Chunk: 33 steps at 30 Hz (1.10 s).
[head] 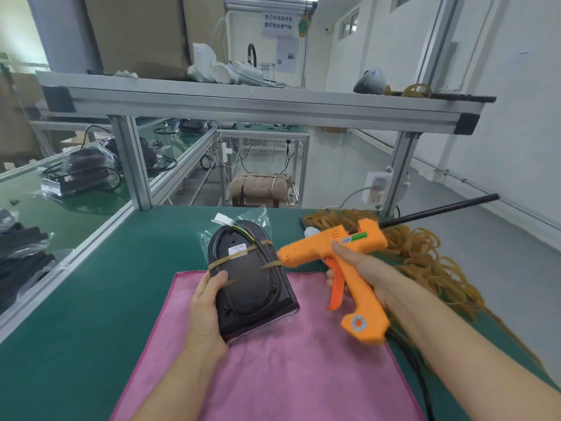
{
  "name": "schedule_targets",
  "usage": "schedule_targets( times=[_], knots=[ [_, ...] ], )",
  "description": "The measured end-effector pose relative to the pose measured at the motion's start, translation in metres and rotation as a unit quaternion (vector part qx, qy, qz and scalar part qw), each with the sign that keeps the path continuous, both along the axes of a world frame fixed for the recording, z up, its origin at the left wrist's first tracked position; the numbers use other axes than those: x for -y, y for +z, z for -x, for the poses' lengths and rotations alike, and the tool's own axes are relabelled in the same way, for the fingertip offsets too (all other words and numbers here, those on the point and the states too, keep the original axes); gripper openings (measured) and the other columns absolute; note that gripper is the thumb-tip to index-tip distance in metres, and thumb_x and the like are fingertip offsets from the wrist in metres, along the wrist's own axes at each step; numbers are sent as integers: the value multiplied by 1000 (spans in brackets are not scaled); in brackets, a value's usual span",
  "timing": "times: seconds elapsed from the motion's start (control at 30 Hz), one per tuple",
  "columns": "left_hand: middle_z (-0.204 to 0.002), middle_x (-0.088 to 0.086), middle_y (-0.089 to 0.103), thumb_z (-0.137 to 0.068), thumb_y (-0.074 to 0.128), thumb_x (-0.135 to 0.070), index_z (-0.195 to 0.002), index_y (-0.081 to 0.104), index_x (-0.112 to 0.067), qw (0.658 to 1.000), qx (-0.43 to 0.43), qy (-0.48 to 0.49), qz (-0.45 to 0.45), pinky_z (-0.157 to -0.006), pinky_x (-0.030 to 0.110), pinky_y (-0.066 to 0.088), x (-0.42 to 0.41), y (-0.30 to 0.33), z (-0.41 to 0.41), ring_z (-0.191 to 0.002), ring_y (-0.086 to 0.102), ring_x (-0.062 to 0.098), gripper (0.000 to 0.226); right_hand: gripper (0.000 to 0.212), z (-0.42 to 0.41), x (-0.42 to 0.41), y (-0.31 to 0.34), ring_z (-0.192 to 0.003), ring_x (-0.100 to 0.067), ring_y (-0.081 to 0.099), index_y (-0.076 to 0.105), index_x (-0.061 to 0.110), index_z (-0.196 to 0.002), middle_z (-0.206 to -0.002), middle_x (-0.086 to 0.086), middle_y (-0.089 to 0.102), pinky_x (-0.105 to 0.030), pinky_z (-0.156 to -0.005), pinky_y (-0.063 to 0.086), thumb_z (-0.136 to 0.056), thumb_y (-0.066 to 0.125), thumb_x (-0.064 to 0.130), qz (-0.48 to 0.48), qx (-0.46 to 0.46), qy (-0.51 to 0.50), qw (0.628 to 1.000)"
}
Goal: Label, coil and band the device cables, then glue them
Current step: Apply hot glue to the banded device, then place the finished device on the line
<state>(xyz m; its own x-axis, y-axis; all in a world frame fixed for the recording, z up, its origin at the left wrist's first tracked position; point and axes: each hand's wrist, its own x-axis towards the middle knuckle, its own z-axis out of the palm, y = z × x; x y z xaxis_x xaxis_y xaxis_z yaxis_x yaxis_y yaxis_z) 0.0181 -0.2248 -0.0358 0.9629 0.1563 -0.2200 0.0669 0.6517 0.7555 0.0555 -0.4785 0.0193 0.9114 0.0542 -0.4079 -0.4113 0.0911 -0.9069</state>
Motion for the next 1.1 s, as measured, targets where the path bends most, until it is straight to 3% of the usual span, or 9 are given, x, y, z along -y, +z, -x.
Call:
schedule_targets(
  times=[0.3,0.47,0.6,0.73,0.8,0.83,0.97,1.03,1.1],
  knots=[
    [-113,24,68,-87,60,-11,-121,63,-11,997,43,-13,-62,-90,56,52,4,3,3,-95,64,38,34,50,1,-26,-21,-62,-25,70,67,1,-100,-79,-15,71,-27,-45,53,-79,69,47,-14,-68,43,997],
    [-109,20,71,-74,68,-20,-118,66,-14,994,61,-31,-86,-91,54,52,4,3,6,-93,68,35,44,57,6,-26,-20,-47,-18,65,65,2,-75,-54,-8,67,-23,-48,53,-93,51,54,282,-24,30,959],
    [-109,20,71,-73,69,-20,-118,66,-15,993,61,-34,-92,-88,54,54,4,0,3,-91,69,35,45,51,6,-28,-24,-94,-29,62,57,13,-81,-91,-11,62,-31,-73,41,-96,38,58,567,56,59,820],
    [-110,20,70,-72,70,-21,-118,66,-15,993,62,-29,-93,-91,54,52,5,-1,2,-93,69,37,47,39,15,-41,-16,-98,-25,61,56,19,-83,-104,-4,67,-31,-70,36,-97,36,50,734,123,33,667],
    [-111,21,70,-72,69,-19,-118,66,-13,994,61,-22,-84,-93,57,50,5,0,1,-96,68,38,46,42,21,-50,-16,-104,-24,59,61,19,-99,-112,-3,63,-35,-79,38,-98,35,51,749,208,-5,629],
    [-112,22,69,-73,68,-18,-118,66,-12,995,60,-19,-75,-95,59,48,5,1,1,-98,66,39,46,46,24,-55,-17,-111,-23,55,60,19,-113,-119,-3,60,-36,-86,38,-96,35,54,713,254,-18,653],
    [-116,24,67,-77,64,-17,-122,63,-9,998,48,-15,-46,-99,64,43,0,5,0,-110,60,48,45,87,35,-87,-19,-132,-11,42,21,31,-151,-145,9,44,-28,-109,33,-79,43,76,346,253,75,900],
    [-116,25,67,-77,64,-18,-121,63,-9,998,46,-9,-41,-99,64,43,-6,12,1,-109,60,48,45,75,36,-103,-19,-122,7,48,27,46,-142,-133,29,51,-15,-102,36,-74,48,72,217,244,113,938],
    [-114,26,67,-76,65,-18,-119,65,-9,998,47,2,-43,-98,64,44,-14,20,3,-106,62,47,43,36,30,-114,-21,-105,18,55,43,53,-120,-114,37,60,-8,-87,42,-87,56,53,143,259,119,948]
  ],
)
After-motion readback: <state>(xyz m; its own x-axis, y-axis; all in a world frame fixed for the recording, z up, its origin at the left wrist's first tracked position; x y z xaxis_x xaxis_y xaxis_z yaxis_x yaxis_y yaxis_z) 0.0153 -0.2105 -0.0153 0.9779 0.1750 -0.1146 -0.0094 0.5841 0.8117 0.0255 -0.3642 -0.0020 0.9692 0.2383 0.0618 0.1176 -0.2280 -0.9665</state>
